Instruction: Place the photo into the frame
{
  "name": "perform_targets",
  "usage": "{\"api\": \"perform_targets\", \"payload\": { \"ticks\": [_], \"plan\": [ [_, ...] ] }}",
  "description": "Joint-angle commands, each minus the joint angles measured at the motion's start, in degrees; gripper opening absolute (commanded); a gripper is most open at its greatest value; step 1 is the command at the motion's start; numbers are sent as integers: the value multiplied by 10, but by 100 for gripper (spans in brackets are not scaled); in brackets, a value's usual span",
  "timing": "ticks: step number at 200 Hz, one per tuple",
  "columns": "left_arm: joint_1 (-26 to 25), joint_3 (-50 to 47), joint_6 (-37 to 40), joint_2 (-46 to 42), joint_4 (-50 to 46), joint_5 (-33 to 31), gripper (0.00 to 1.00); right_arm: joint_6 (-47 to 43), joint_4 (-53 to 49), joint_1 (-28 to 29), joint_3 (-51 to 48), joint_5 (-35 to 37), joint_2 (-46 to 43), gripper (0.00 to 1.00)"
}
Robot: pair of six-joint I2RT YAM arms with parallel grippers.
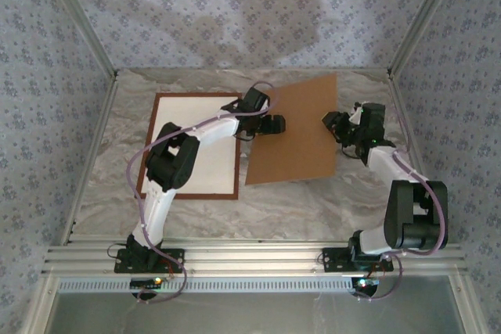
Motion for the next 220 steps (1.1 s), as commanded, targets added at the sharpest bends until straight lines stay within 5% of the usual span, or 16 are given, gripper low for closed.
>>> {"api": "perform_targets", "payload": {
  "ticks": [1, 81, 118, 169, 220],
  "plan": [
    [-24, -11, 6, 5, -26, 44, 87, -48, -48, -13, 36, -76, 9, 29],
    [-3, 9, 44, -44, -63, 14, 87, -66, -75, -67, 54, -112, -8, 0],
    [45, -80, 69, -171, -33, -37, 88, -33, -41, -81, 57, -120, -52, 0],
    [264, -278, 51, -334, 17, -74, 88, 14, 61, -58, 48, -117, -80, 0],
    [438, -308, 44, -316, 11, -71, 89, 44, 120, -26, 64, -132, -35, 0]
  ]
}}
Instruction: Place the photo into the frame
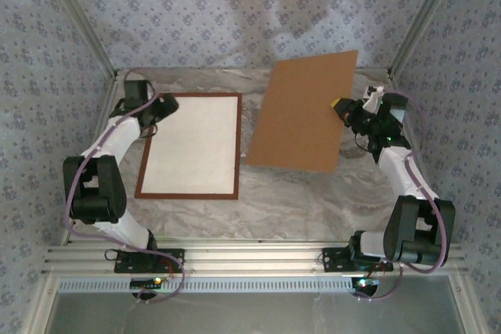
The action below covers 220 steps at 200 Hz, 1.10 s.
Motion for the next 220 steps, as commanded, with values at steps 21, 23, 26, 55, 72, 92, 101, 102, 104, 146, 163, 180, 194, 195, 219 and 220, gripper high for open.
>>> {"api": "perform_targets", "payload": {
  "ticks": [21, 23, 26, 55, 72, 92, 101, 102, 104, 146, 163, 180, 194, 195, 219, 220],
  "plan": [
    [69, 19, 1, 61, -22, 9, 89, 44, 90, 18, 36, -39, 43, 0],
    [71, 22, 3, 66, -25, 9, 89, 47, 92, 18, 36, -40, 45, 0],
    [74, 27, 5, 73, -30, 10, 89, 49, 96, 19, 36, -41, 47, 0],
    [80, 76, 26, 138, -78, 17, 89, 54, 108, 24, 39, -44, 60, 0],
    [80, 87, 29, 160, -82, 26, 89, 55, 109, 25, 37, -45, 62, 0],
    [80, 93, 31, 177, -86, 35, 89, 52, 108, 23, 32, -43, 61, 0],
    [79, 91, 29, 182, -84, 44, 89, 52, 108, 23, 29, -41, 61, 0],
    [79, 91, 30, 182, -84, 45, 89, 52, 108, 23, 29, -41, 61, 0],
    [79, 89, 30, 182, -82, 48, 89, 52, 108, 22, 28, -41, 61, 0],
    [51, 61, 20, 170, -55, 97, 88, 51, 104, 12, 25, -39, 60, 0],
    [23, 47, 9, 157, -42, 113, 88, 51, 100, 2, 27, -39, 58, 0],
    [-13, 25, -12, 140, -19, 121, 88, 51, 95, -11, 30, -40, 52, 0],
    [-48, 12, -29, 136, 5, 141, 88, 49, 89, -20, 33, -40, 45, 0],
    [-51, 12, -30, 136, 6, 142, 88, 48, 88, -20, 32, -40, 44, 0],
    [-112, 22, -52, 137, 20, 155, 87, 37, 64, -14, 43, -39, 35, 0],
    [-115, 22, -54, 137, 20, 155, 87, 37, 63, -13, 43, -40, 35, 0]
  ]
}}
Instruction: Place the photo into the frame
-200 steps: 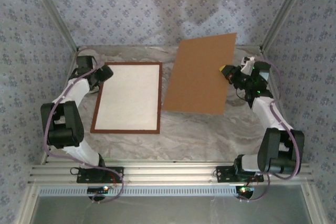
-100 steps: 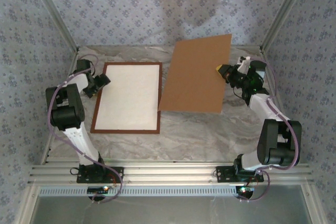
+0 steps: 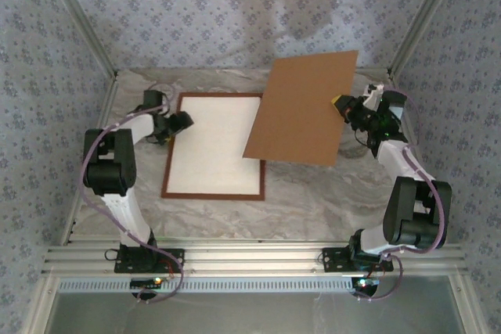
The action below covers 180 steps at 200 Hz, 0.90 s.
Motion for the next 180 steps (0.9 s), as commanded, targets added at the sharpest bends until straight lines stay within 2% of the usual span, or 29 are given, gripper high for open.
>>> {"api": "perform_targets", "payload": {
  "ticks": [1, 30, 65, 100, 126, 180],
  "plan": [
    [-61, -2, -38, -17, 29, 61, 87, -3, 1, 7, 34, -21, -28, 0],
    [-88, 15, -41, -26, 26, 57, 87, -11, -16, 43, 41, -32, -22, 0],
    [-68, -1, -27, -72, 17, -6, 88, -16, -26, 107, 37, -32, 0, 0],
    [-34, -54, -25, -128, 43, -38, 88, 18, 38, 166, 13, -15, 42, 0],
    [-19, -83, -24, -155, 59, -40, 88, 51, 96, 185, -11, 7, 69, 0],
    [-18, -95, -16, -166, 67, -33, 88, 76, 134, 202, -19, 26, 116, 0]
  ]
}}
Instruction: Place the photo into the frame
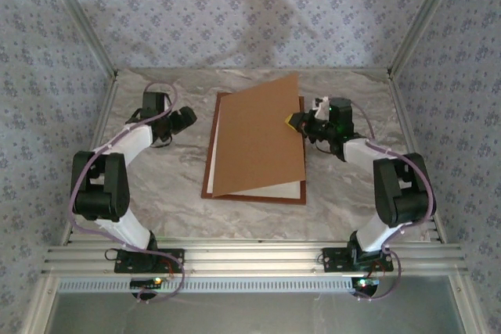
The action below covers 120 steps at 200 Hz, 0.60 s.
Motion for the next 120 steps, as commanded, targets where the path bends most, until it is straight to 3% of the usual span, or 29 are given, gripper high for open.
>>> {"api": "perform_targets", "payload": {
  "ticks": [1, 120],
  "plan": [
    [0, -7, 9, -20, 18, -1, 88, 29, 69, 4, 1, 2, 8, 0],
    [0, -14, 9, -12, 34, 17, 88, 19, 120, 6, -5, 32, 66, 0]
  ]
}}
